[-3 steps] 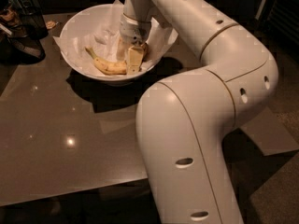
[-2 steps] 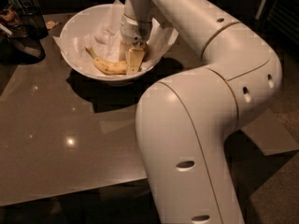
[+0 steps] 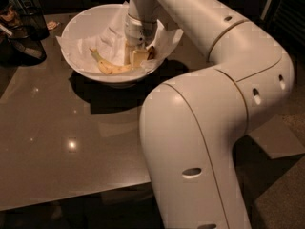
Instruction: Pick banana from white bowl
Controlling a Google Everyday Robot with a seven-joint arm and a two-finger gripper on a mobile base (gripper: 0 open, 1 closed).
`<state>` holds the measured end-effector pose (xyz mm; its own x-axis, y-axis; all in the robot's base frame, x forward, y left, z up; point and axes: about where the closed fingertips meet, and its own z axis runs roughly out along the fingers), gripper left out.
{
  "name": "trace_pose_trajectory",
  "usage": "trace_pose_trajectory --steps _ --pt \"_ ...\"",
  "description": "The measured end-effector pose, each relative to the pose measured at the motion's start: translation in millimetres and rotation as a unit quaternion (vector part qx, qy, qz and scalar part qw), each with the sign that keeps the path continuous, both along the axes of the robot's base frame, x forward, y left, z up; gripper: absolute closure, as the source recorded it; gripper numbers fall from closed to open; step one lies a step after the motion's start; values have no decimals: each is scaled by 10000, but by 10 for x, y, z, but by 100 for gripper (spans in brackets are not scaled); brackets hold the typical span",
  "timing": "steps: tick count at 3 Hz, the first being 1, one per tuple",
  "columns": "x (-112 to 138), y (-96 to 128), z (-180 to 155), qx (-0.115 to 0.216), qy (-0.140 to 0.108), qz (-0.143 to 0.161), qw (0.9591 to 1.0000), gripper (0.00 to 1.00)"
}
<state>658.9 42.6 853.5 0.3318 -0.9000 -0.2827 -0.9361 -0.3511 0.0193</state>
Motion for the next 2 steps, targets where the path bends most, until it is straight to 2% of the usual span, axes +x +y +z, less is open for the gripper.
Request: trace_pose_trajectory --steps 1,2 --pt "62 46 48 135 -210 -62 9997 100" --pt "-15 34 289 262 -527 -94 9982 100"
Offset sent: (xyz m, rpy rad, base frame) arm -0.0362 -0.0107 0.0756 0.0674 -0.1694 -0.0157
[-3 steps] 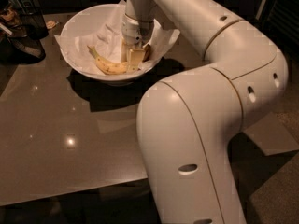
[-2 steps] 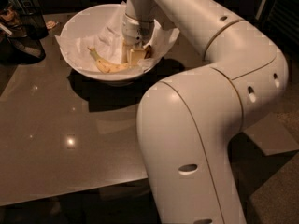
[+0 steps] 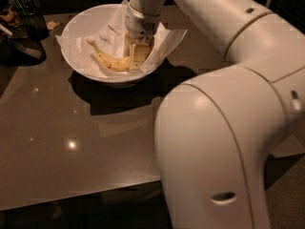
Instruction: Pick banana from white bowl
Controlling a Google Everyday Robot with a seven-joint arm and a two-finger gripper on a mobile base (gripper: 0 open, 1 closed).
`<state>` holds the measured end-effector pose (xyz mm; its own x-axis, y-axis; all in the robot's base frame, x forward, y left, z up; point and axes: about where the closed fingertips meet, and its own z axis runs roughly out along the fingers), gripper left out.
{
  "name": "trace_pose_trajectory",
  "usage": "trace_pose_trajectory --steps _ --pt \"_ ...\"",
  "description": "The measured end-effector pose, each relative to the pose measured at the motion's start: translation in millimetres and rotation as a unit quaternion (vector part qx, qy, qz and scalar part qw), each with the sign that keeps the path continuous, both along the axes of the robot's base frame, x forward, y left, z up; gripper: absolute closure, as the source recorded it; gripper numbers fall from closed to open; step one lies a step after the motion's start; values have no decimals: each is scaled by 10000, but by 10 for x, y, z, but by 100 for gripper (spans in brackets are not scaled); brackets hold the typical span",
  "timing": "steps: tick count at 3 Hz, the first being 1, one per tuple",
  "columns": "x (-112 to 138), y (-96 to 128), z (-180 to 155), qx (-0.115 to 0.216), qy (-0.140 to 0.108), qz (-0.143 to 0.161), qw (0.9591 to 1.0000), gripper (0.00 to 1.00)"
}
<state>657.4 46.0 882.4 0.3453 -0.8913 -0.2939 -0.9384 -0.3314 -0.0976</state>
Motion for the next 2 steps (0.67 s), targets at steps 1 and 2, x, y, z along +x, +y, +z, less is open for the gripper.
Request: trace_pose_trajectory --steps 1,2 --pt "-185 -20 429 83 -474 16 9988 100" --pt "-185 -20 429 84 -474 16 9988 100"
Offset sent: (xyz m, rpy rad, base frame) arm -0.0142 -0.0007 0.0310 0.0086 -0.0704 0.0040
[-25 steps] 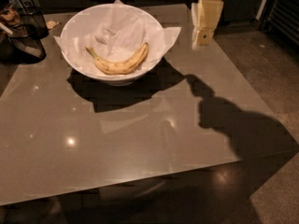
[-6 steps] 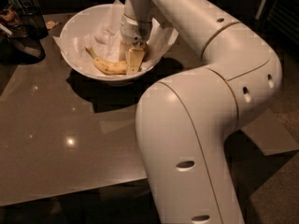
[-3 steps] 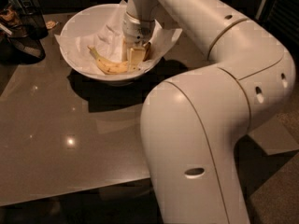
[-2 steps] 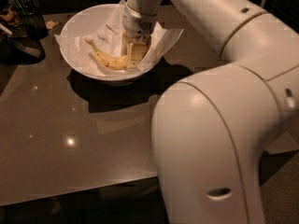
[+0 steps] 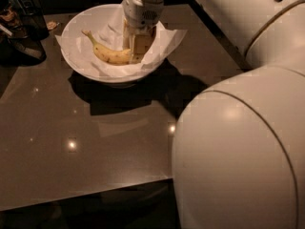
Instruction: Pick banana from white bowl
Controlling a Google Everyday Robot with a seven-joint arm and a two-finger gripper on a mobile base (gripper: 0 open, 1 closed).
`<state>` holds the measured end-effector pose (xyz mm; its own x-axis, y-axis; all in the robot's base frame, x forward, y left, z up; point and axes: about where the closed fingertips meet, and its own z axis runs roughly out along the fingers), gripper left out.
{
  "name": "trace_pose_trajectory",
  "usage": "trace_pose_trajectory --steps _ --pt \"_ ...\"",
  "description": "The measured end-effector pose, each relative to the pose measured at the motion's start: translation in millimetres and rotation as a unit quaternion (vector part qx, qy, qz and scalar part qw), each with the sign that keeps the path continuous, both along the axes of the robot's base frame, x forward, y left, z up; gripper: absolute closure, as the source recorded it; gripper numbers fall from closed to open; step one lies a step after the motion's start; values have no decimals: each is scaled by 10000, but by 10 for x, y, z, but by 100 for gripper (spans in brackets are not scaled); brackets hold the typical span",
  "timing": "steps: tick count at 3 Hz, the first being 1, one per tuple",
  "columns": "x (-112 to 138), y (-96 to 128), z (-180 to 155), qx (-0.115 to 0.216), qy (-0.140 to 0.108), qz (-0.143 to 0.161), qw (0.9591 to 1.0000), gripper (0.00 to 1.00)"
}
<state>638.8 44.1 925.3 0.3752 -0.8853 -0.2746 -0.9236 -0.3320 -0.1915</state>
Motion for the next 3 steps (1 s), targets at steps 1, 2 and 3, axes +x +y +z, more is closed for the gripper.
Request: trace_pose_trajectory --steps 1,2,3 --pt "-195 -8 241 156 -37 40 9999 100" --pt "-557 -18 529 433 -54 65 9990 100" --pt "-965 -42 668 650 80 74 9978 100"
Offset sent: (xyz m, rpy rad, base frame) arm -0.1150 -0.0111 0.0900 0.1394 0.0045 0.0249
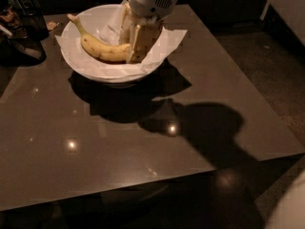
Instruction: Pick banana from white bowl
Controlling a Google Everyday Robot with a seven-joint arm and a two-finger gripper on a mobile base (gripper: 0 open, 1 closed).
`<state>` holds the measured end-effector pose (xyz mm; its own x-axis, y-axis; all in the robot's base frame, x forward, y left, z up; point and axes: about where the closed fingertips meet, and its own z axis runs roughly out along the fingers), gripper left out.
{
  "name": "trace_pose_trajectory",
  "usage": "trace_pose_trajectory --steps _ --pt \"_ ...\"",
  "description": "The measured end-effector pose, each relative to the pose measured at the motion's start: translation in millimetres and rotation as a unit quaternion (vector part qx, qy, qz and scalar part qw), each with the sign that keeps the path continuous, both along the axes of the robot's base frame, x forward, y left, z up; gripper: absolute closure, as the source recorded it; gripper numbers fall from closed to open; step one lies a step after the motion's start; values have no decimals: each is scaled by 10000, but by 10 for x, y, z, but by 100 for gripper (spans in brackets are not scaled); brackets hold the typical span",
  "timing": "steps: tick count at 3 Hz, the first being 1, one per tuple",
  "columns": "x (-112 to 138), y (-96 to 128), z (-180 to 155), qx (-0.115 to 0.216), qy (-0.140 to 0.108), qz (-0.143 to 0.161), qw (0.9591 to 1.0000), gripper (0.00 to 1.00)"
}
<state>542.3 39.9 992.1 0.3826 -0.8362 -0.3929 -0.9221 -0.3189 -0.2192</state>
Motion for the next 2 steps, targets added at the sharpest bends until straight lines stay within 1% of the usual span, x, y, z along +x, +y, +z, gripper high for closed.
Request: trace_pose_trajectory --steps 1,2 --pt "-369 -16 16 184 241 -42 9995 100" --pt "-394 -9 -18 182 276 -38 9994 100"
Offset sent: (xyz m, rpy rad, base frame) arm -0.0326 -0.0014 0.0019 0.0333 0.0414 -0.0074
